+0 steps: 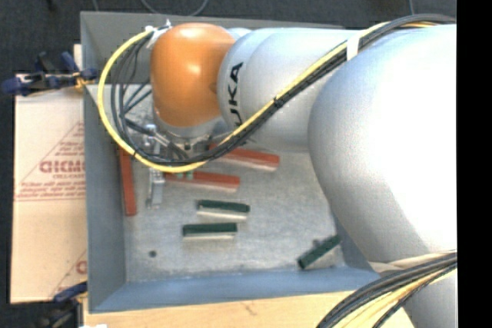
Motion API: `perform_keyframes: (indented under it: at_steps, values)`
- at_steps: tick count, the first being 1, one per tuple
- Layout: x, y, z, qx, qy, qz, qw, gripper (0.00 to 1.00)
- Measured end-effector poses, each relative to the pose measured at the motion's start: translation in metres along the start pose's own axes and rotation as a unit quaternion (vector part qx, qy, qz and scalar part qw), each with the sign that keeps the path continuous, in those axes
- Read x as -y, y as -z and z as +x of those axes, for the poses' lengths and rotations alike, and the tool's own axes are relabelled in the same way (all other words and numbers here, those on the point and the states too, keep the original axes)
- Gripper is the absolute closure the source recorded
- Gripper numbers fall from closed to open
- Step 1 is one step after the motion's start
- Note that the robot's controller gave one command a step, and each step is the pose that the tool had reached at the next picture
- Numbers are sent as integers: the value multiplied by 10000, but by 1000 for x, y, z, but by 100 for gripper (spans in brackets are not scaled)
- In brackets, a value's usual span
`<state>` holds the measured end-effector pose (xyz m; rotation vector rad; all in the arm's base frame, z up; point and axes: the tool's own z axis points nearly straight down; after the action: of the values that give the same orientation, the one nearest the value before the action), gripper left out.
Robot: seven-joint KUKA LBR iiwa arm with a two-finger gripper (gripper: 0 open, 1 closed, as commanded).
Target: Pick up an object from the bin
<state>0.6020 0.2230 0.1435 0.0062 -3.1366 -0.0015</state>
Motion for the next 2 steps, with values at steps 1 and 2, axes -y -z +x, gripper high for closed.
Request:
perform_keyframes:
  at_steps: [1, 2]
  values:
    - [100, -76, -35, 22, -178, 18, 9998, 0]
    - [108, -41, -32, 64, -602, -9, 9982, 0]
